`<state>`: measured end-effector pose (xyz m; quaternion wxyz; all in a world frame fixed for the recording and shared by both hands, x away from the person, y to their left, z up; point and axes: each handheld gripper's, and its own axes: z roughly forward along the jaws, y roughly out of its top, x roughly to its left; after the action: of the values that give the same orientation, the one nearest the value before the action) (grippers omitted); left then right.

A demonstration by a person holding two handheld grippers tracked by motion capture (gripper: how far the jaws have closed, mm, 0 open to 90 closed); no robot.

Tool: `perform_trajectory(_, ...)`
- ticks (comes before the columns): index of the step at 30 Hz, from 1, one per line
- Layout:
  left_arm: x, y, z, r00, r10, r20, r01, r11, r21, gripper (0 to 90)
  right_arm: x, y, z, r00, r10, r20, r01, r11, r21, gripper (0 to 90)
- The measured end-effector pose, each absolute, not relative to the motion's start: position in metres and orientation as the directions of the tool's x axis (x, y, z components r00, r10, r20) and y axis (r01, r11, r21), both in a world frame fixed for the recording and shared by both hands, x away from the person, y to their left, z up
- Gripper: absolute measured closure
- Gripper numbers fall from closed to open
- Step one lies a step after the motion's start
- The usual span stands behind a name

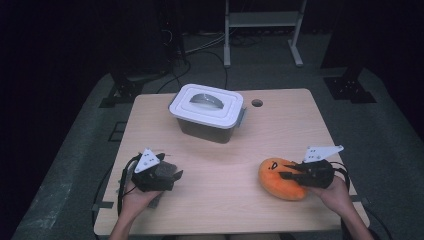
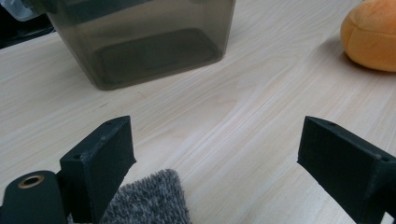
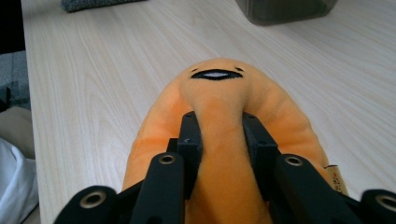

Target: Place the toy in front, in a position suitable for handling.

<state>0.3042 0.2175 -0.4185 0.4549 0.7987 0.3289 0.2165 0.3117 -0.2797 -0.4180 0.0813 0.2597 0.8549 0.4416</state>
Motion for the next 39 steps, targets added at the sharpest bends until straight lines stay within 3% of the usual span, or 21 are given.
perform_trajectory(11, 0.304, 0.226, -0.415, 0.683, 0.73, 0.04, 0.326, -0.353, 0.877, 9.9, 0.315, -0.268, -0.393, -0.885, 0.447, 0.131, 0.336, 0.418, 0.844, 72.5)
perform_trajectory(20, 0.304, 0.231, -0.413, 0.682, 0.731, 0.032, 0.325, -0.341, 0.882, 10.0, 0.323, -0.217, -0.369, -0.945, 0.31, 0.105, 0.245, 0.457, 0.855, 72.1)
perform_trajectory(39, 0.303, 0.239, -0.413, 0.698, 0.716, 0.029, 0.323, -0.35, 0.879, 12.0, 0.339, -0.146, -0.396, -0.976, 0.186, 0.118, 0.199, 0.519, 0.831, 69.9)
